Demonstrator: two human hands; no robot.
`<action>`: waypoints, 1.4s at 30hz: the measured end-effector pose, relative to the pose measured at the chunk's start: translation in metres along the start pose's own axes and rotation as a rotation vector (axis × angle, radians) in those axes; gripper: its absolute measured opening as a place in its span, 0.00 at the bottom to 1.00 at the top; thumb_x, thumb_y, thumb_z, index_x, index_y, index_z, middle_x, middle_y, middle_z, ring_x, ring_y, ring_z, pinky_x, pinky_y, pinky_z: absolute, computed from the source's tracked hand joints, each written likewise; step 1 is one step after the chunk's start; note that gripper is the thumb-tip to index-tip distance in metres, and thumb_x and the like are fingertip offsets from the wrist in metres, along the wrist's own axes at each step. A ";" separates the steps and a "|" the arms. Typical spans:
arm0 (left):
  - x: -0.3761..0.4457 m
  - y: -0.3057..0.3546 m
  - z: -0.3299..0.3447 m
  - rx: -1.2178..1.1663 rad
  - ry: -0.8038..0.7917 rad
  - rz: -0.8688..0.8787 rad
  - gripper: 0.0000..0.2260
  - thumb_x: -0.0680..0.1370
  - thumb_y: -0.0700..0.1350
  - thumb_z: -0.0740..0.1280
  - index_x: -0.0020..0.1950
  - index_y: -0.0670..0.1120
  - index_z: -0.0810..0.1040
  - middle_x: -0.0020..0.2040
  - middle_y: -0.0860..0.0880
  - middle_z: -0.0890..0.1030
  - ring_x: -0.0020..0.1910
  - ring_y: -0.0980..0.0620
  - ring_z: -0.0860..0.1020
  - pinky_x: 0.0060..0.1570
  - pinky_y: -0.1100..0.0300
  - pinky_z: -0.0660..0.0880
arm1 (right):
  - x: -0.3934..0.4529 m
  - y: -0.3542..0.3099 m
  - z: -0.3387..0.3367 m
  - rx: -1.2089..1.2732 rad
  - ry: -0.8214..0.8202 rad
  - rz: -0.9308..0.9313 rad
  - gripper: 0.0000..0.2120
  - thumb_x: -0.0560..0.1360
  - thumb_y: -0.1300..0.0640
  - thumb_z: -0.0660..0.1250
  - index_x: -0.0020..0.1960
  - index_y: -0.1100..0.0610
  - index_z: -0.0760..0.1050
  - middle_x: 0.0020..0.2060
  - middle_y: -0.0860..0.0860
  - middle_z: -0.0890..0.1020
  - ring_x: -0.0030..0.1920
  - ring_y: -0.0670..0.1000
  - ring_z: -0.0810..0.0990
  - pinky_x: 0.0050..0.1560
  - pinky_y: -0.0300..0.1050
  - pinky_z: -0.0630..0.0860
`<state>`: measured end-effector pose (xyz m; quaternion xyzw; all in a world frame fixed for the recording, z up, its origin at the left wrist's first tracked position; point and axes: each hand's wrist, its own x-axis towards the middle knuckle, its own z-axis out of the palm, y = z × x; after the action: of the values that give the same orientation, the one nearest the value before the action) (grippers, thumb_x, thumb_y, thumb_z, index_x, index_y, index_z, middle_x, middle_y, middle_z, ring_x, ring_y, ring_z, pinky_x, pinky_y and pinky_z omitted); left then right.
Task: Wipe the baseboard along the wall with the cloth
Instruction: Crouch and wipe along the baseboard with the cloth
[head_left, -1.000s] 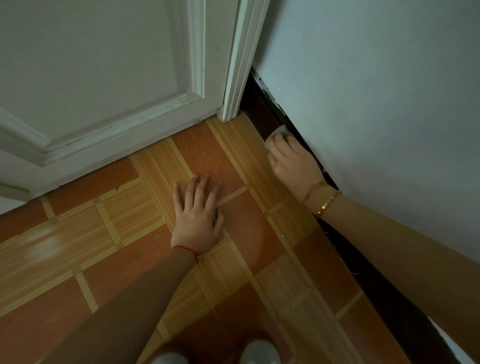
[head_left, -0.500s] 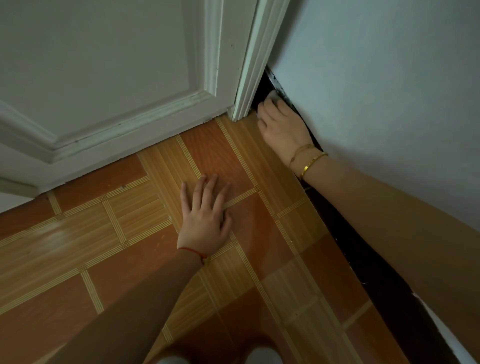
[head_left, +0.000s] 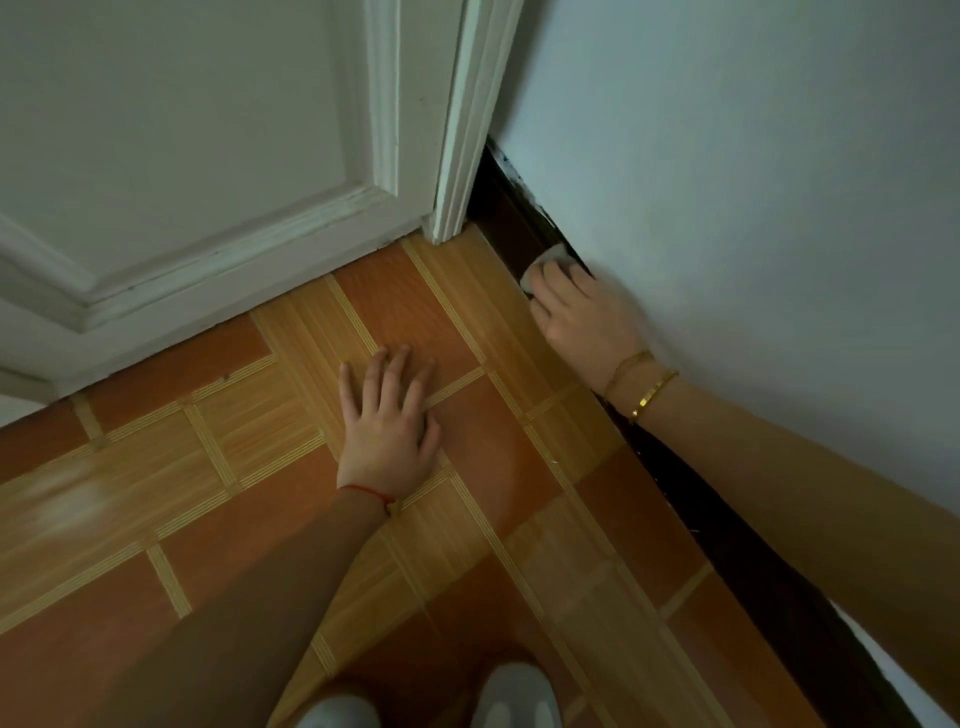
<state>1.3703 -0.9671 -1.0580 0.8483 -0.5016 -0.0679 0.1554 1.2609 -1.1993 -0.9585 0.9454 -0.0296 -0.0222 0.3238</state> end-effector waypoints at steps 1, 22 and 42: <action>-0.001 0.000 0.000 0.004 0.001 0.004 0.26 0.80 0.53 0.57 0.78 0.47 0.65 0.78 0.41 0.65 0.79 0.39 0.58 0.75 0.31 0.48 | -0.013 -0.002 -0.004 -0.005 -0.042 -0.007 0.13 0.74 0.64 0.61 0.55 0.65 0.79 0.61 0.62 0.77 0.61 0.59 0.75 0.63 0.52 0.72; -0.004 0.023 0.017 0.019 0.080 0.068 0.20 0.80 0.47 0.57 0.70 0.42 0.73 0.71 0.40 0.72 0.74 0.38 0.65 0.74 0.30 0.52 | -0.057 -0.017 -0.012 0.001 -0.157 0.069 0.11 0.74 0.63 0.67 0.56 0.63 0.79 0.61 0.60 0.76 0.62 0.59 0.74 0.62 0.50 0.72; -0.005 0.023 0.014 -0.008 0.094 0.068 0.20 0.79 0.47 0.58 0.70 0.42 0.73 0.72 0.41 0.71 0.74 0.40 0.65 0.75 0.31 0.51 | -0.081 -0.023 -0.002 0.048 -0.054 0.012 0.11 0.75 0.65 0.60 0.53 0.64 0.80 0.59 0.61 0.77 0.62 0.59 0.74 0.63 0.52 0.72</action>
<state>1.3449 -0.9757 -1.0634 0.8324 -0.5220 -0.0248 0.1843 1.1815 -1.1743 -0.9690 0.9517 -0.0443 -0.0453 0.3003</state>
